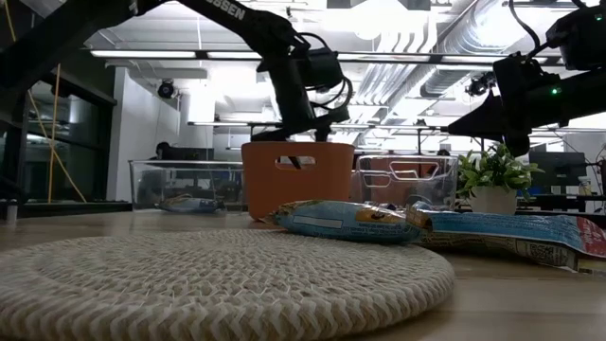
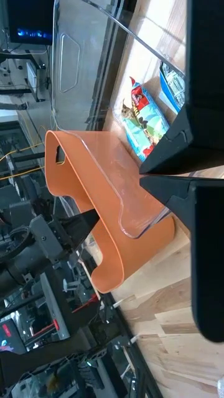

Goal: Pick and place Granola Bars by type
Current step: Put the yellow granola bar into the orange bin

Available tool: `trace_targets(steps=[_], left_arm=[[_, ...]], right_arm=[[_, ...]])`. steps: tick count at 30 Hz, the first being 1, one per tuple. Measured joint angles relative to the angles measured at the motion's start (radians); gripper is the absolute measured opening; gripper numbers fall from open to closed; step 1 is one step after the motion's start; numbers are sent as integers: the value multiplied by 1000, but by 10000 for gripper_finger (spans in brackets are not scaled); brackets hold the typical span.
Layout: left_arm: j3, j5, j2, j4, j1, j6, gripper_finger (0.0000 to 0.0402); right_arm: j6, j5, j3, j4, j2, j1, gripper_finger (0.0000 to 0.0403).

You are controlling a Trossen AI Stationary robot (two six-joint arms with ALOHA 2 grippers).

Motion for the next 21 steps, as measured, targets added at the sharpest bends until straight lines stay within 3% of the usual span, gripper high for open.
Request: trace_targets(steps=[7,17,21], left_arm=[[87,75,-10,18,2,219,197],[471,127,-11,-274,-6,674,164],[401,180,-123,-268,-5,777,161]], right_arm=[[0,0,0,0,0,0,0],[0,0,0,0,0,0,0],[0,0,0,0,0,0,0]])
